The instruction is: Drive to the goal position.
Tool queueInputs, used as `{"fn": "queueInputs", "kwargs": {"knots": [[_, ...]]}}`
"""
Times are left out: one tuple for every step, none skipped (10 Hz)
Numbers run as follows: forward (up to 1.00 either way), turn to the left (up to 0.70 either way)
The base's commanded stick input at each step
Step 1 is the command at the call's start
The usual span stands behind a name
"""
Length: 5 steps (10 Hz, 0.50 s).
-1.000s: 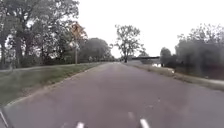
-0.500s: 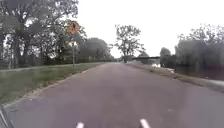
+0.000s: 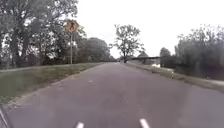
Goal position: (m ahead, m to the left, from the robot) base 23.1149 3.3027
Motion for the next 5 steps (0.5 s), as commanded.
{"fn": "queueInputs", "kwargs": {"knots": [[0.7, 0.0], [0.7, 0.0], [0.7, 0.0], [0.7, 0.0], [0.7, 0.0]]}}
